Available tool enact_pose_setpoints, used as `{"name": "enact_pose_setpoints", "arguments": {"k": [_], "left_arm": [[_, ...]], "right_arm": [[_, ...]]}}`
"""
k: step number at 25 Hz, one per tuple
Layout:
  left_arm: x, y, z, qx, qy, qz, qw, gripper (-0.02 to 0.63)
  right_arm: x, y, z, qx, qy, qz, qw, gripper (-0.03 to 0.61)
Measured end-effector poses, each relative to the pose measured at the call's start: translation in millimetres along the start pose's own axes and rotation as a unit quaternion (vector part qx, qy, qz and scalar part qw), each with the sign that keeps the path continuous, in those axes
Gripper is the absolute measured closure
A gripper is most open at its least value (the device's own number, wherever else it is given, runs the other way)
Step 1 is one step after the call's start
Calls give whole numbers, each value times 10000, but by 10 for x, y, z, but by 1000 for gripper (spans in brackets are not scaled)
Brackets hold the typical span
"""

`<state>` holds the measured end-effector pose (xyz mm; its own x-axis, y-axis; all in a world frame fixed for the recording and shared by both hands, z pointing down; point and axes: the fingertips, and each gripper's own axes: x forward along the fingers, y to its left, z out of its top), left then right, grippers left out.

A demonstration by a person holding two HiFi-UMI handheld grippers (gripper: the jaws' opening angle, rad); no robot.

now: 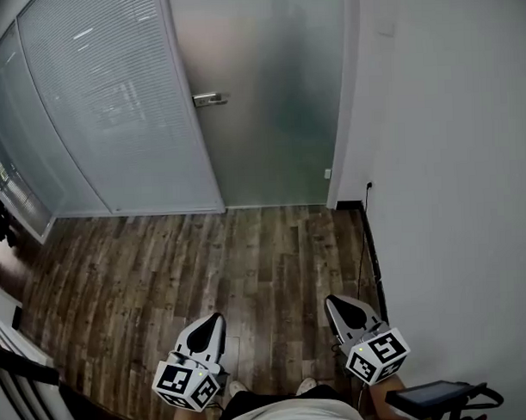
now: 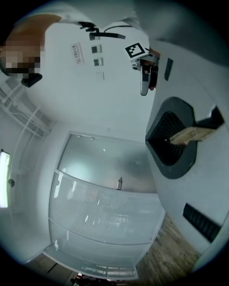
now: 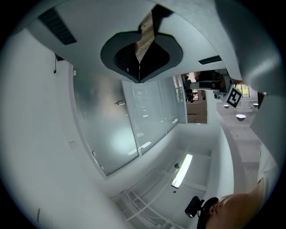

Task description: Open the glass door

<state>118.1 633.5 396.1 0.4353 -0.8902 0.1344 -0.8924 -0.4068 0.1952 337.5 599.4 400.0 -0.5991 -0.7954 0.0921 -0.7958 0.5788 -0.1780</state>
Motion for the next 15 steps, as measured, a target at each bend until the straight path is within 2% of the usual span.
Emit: {"name": "enact_pose_setpoints", "arguments": {"k": [6, 15], "left_arm": [[127, -135, 29, 58, 29, 17, 10000, 620], [463, 43, 6, 46, -43, -34, 10000, 620]], "right_arm": [[-58, -230, 8, 113, -49, 33, 9999, 577], [148, -523, -60, 58, 82, -142, 9998, 575]]}}
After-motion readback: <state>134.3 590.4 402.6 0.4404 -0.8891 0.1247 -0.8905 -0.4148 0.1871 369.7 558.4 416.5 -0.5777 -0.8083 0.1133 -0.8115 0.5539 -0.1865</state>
